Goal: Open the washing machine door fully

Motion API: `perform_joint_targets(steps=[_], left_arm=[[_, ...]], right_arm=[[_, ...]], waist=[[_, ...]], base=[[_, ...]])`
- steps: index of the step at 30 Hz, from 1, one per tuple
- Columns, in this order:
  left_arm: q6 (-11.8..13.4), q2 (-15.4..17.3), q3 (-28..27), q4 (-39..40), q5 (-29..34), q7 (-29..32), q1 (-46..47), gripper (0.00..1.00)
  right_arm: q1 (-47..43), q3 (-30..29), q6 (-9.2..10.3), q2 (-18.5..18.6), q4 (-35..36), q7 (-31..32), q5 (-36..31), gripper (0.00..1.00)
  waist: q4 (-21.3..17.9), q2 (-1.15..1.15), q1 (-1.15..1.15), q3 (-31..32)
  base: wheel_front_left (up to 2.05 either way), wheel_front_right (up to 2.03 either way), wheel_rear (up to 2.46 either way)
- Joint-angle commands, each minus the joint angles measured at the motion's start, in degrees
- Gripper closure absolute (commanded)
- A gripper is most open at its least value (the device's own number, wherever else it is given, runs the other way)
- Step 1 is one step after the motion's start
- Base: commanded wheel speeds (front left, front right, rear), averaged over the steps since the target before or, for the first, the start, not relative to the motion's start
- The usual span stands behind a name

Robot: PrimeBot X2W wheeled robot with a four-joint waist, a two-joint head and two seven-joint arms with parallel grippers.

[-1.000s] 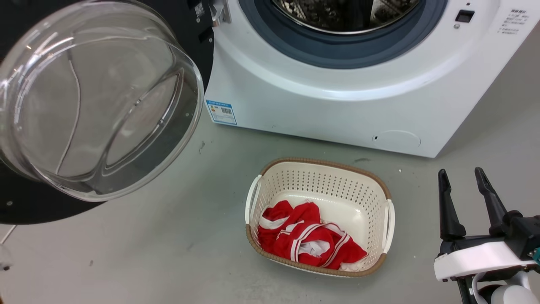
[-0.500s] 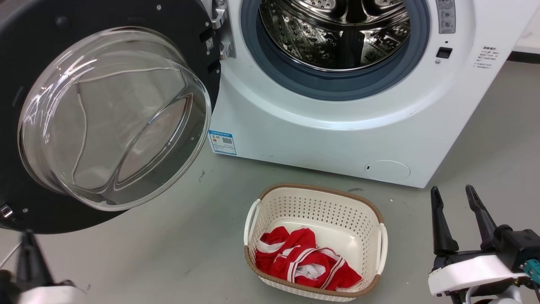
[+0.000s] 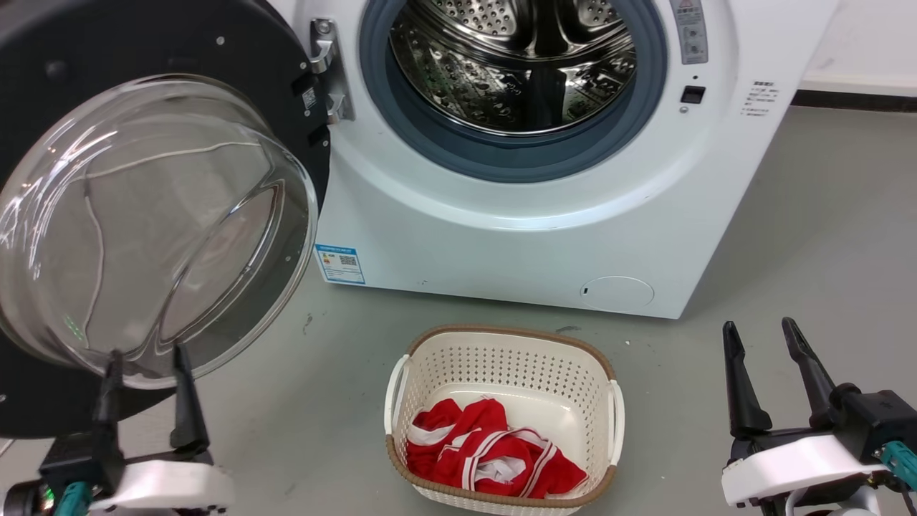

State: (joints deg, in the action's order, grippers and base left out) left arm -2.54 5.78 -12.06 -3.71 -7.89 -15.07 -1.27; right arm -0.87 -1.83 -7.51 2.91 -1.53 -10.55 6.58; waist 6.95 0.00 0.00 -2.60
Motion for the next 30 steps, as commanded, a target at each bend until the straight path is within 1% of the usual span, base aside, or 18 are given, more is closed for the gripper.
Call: perform_joint_targets(steps=[1, 6, 12, 16, 22, 30], left_arm=[[-0.3, -0.2, 0.7, 0.4, 0.7, -0.1, 0.9, 0.0], [-0.8, -0.7, 4.4, 0.8, 3.2, -0.1, 3.3, 0.0], [-1.3, -1.5, 8.5, -0.4, 4.4, -0.1, 5.6, 0.0], [-0.9, -1.8, 10.3, -1.1, 5.0, -0.1, 5.4, 0.0], [-0.1, -2.2, 12.3, -1.7, 5.2, -0.1, 3.5, 0.0], [0.5, -2.5, 12.7, -0.8, 4.6, -0.1, 2.7, 0.0]], right_arm=[[0.3, 0.1, 0.04, -0.1, 0.4, 0.2, -0.5, 0.0], [0.2, 0.0, 0.04, -0.1, 0.9, 0.7, -1.0, 0.0], [-0.2, -0.2, 0.04, -0.1, 1.5, 1.2, -1.8, 0.0], [-0.8, -0.6, 0.04, -0.1, 1.9, 1.4, -2.2, 0.0], [-1.8, -0.6, 0.04, -0.1, 1.9, 1.6, -2.4, 0.0], [-2.4, -0.3, 0.04, -0.1, 2.0, 1.8, -1.9, 0.0]], waist=[[-0.7, 0.0, 0.0, 0.3], [-2.4, 0.0, 0.0, 0.9], [-4.4, 0.0, 0.0, 1.3], [-5.5, 0.0, 0.0, 1.6], [-6.2, 0.0, 0.0, 2.3], [-6.1, 0.0, 0.0, 2.4]], base=[[0.0, 0.0, 0.0], [0.0, 0.0, 0.0], [0.0, 0.0, 0.0], [0.0, 0.0, 0.0], [0.0, 0.0, 0.0], [0.0, 0.0, 0.0]])
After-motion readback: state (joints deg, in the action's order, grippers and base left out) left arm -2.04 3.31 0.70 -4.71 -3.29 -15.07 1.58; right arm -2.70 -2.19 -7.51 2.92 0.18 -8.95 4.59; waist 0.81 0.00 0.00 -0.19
